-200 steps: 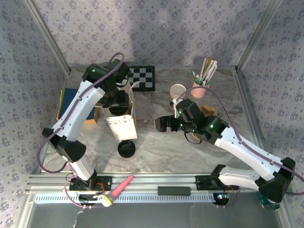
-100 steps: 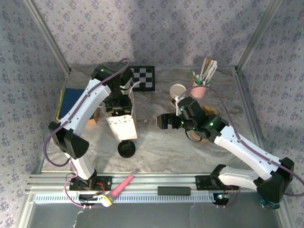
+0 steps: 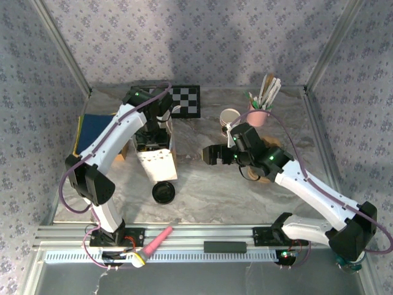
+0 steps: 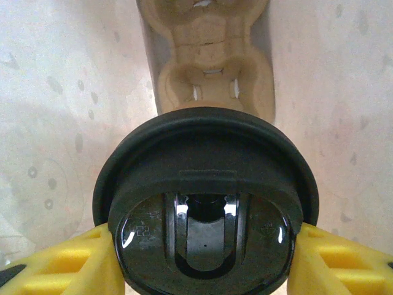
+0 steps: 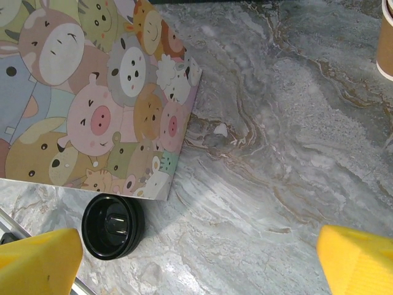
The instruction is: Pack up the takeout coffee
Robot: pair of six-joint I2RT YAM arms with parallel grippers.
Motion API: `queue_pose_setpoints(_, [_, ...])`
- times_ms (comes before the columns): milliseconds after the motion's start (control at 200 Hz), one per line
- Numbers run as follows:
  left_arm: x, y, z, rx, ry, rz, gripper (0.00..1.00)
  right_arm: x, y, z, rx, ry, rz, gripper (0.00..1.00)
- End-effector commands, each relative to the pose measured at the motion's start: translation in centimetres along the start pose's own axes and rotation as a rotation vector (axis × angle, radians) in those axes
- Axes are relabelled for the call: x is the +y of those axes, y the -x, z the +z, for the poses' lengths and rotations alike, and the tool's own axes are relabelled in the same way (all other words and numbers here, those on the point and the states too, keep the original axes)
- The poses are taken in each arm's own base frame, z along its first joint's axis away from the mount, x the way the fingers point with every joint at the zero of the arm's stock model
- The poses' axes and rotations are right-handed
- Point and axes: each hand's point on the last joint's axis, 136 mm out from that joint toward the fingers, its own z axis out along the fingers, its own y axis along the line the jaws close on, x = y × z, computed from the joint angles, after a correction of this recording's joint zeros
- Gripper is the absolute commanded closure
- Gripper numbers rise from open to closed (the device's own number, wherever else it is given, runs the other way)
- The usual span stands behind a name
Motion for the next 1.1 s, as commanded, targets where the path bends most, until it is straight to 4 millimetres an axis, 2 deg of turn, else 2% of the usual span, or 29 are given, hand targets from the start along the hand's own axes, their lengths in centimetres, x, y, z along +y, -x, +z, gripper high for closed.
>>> queue_pose_setpoints(0, [1.6,-2.2,0.3,0.106,0.067,-0.027,0.47,-0.3,-0.3,0.6,0.014,0.007,-0.011,0.00])
queue_pose_setpoints(1094, [1.5,-1.8,0.8,0.116,0.050,-0.048,0.47,-1.3,-0.9,0.8,0.026,0.006,0.009,0.00])
